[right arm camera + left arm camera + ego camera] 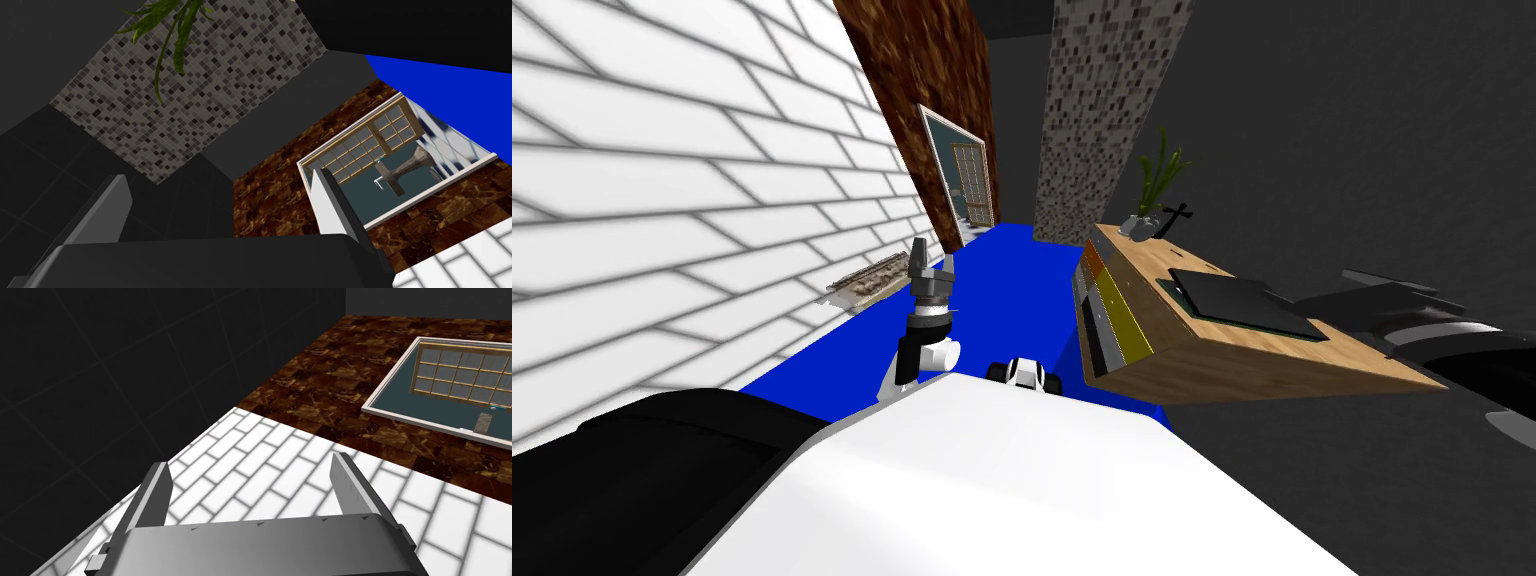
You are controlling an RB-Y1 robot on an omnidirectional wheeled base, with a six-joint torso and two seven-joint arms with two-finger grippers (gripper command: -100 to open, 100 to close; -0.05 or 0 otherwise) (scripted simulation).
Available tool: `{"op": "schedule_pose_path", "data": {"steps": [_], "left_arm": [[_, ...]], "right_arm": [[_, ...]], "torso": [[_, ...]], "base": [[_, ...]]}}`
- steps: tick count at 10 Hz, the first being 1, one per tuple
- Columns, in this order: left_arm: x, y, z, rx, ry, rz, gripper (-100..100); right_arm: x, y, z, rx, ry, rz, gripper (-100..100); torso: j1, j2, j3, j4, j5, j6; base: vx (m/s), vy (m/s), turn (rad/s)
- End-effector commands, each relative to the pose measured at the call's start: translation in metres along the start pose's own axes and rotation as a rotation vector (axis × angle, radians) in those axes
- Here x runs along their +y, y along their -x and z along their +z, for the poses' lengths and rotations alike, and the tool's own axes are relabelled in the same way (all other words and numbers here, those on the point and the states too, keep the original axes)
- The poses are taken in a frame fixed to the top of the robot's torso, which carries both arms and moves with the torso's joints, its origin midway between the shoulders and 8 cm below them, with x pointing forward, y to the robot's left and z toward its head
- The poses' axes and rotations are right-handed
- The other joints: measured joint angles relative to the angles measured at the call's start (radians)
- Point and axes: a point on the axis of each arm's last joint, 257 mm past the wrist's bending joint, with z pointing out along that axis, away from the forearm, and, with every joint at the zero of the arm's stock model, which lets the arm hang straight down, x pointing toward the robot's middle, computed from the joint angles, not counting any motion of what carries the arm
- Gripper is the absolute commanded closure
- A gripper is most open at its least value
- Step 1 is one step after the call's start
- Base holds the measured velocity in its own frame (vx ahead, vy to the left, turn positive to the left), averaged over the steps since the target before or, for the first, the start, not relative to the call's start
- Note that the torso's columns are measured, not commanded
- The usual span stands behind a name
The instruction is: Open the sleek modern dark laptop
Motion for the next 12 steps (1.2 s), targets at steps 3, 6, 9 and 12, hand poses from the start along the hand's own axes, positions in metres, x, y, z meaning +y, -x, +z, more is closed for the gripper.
{"op": "schedule_pose_path", "data": {"steps": [3,6,9,12], "left_arm": [[0.000,0.000,0.000,0.000,0.000,0.000,0],[0.000,0.000,0.000,0.000,0.000,0.000,0],[0.000,0.000,0.000,0.000,0.000,0.000,0],[0.000,0.000,0.000,0.000,0.000,0.000,0]], "right_arm": [[-0.056,-0.034,-0.014,0.126,-0.116,-0.001,-100],[-0.065,-0.038,-0.018,0.145,-0.135,-0.002,-100],[-0.067,-0.039,-0.018,0.148,-0.139,-0.001,0],[-0.067,-0.039,-0.018,0.148,-0.139,-0.001,0]], "torso": [[0.001,0.010,0.007,0.003,0.000,0.001],[0.001,0.006,0.003,0.001,0.000,-0.002],[-0.001,0.002,0.001,0.000,0.000,-0.001],[0.001,0.008,0.005,0.002,0.000,-0.001]], "base": [[-0.228,-0.006,0.367],[-0.148,0.021,0.221],[-0.009,0.002,-0.007],[0.000,0.000,0.000]]}}
